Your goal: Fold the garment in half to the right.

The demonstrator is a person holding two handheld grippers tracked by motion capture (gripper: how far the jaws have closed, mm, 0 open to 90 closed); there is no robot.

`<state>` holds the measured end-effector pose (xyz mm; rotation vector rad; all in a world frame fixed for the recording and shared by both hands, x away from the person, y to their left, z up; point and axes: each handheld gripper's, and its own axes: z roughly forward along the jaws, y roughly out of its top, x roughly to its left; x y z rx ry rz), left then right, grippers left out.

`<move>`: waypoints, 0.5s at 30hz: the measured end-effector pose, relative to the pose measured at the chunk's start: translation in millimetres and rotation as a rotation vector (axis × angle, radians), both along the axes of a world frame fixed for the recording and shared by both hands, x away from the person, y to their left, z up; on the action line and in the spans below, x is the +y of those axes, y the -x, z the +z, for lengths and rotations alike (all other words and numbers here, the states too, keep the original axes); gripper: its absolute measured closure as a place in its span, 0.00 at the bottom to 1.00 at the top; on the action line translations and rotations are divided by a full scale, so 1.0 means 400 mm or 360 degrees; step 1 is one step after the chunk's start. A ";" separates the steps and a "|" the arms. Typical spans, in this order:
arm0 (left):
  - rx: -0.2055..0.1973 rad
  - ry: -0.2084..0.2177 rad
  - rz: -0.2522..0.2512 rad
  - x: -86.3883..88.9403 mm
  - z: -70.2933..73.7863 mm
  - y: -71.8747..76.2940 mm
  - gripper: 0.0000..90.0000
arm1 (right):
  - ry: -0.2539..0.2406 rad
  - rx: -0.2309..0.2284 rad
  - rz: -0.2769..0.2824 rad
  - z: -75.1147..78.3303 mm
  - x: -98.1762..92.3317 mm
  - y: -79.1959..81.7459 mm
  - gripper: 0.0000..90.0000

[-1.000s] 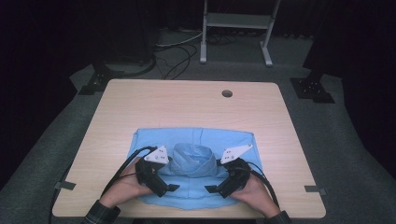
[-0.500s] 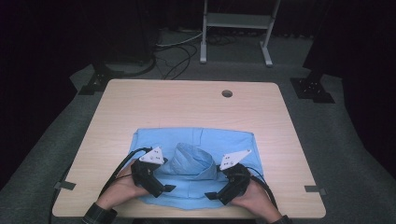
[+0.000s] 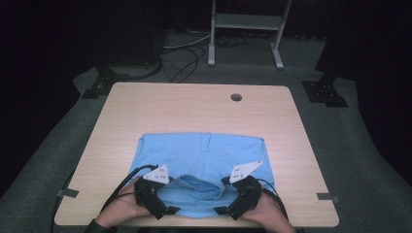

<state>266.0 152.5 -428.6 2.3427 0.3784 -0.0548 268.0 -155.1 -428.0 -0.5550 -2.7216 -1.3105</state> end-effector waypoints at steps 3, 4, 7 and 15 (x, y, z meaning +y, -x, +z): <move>0.0004 -0.0015 -0.0028 0.007 -0.010 0.020 0.00 | -0.0010 0.0007 0.0014 0.001 -0.002 0.016 0.00; 0.0010 -0.0009 -0.0027 0.011 -0.011 0.027 0.00 | -0.0014 0.0016 0.0023 0.001 -0.004 0.022 0.00; 0.0002 0.0010 -0.0025 0.021 -0.005 0.037 0.00 | -0.0002 0.0025 0.0036 -0.004 -0.009 0.041 0.00; -0.0135 0.0070 0.0082 0.040 0.035 0.011 0.00 | -0.0019 -0.0029 -0.0054 0.013 -0.049 0.025 0.00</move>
